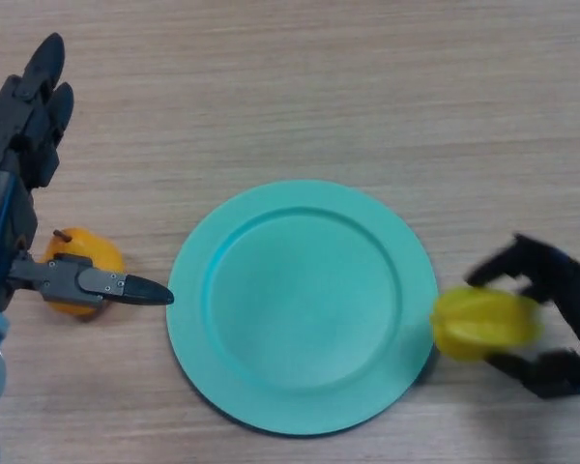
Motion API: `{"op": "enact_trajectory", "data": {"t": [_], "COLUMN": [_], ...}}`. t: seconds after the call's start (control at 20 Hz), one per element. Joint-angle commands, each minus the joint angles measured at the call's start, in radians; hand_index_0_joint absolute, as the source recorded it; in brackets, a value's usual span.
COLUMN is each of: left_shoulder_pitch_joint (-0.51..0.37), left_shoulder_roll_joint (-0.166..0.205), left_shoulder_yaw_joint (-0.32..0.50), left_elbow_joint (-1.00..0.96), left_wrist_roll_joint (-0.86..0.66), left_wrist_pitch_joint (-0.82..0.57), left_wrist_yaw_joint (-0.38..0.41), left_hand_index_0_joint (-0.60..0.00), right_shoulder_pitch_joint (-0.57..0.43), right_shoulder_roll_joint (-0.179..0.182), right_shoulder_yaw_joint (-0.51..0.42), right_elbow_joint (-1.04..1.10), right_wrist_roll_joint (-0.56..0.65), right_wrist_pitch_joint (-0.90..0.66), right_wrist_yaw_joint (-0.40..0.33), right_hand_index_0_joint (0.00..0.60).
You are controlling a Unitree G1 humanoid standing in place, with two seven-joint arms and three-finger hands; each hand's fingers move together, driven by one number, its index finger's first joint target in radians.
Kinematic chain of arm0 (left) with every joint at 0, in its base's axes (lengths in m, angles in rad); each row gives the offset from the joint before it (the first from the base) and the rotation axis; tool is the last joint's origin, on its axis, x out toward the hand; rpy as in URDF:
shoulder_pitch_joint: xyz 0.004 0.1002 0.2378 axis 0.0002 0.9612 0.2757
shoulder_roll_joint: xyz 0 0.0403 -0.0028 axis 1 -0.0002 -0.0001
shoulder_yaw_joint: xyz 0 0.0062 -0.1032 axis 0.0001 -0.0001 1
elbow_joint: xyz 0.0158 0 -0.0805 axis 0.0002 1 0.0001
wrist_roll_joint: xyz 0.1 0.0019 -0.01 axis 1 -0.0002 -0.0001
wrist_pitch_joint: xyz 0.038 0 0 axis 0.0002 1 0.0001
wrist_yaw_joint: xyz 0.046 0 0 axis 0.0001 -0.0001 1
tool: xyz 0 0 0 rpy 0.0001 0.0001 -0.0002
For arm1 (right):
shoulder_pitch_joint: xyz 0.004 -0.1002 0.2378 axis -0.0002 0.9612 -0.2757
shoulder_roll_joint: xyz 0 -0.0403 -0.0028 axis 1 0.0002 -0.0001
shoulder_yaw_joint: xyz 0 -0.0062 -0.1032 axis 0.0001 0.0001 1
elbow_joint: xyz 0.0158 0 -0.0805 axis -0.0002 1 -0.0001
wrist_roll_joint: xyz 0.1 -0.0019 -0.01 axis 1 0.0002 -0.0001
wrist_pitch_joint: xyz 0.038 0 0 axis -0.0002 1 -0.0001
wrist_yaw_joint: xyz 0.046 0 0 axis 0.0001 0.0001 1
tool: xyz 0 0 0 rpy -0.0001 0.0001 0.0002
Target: Pick up the yellow starfruit and place it on the plate
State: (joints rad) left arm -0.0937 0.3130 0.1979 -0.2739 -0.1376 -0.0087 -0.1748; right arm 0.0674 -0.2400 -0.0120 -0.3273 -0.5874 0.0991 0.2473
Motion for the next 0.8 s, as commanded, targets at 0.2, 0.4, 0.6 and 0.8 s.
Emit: {"op": "enact_trajectory", "data": {"t": [0.2,0.4,0.6,0.8], "left_shoulder_pitch_joint": [-0.03,-0.028,-0.024,-0.019], "left_shoulder_roll_joint": [0.041,0.046,0.053,0.059], "left_shoulder_yaw_joint": [0.074,0.088,0.108,0.123], "left_elbow_joint": [-0.06,-0.061,-0.058,-0.06], "left_wrist_roll_joint": [-0.038,-0.053,-0.073,-0.066], "left_wrist_pitch_joint": [-0.089,-0.085,-0.097,-0.101], "left_wrist_yaw_joint": [0.011,0.0,0.006,0.01], "left_hand_index_0_joint": [0.0,0.0,0.0,0.0], "right_shoulder_pitch_joint": [-0.12,-0.201,-0.266,-0.263], "right_shoulder_roll_joint": [0.026,0.048,0.05,0.05], "right_shoulder_yaw_joint": [0.11,0.225,0.323,0.37], "right_elbow_joint": [-0.053,0.029,0.101,0.1], "right_wrist_roll_joint": [0.081,0.137,0.213,0.24], "right_wrist_pitch_joint": [0.026,0.042,0.053,0.142], "right_wrist_yaw_joint": [-0.024,-0.091,-0.154,-0.13], "right_hand_index_0_joint": [0.6,0.6,0.6,0.6]}}
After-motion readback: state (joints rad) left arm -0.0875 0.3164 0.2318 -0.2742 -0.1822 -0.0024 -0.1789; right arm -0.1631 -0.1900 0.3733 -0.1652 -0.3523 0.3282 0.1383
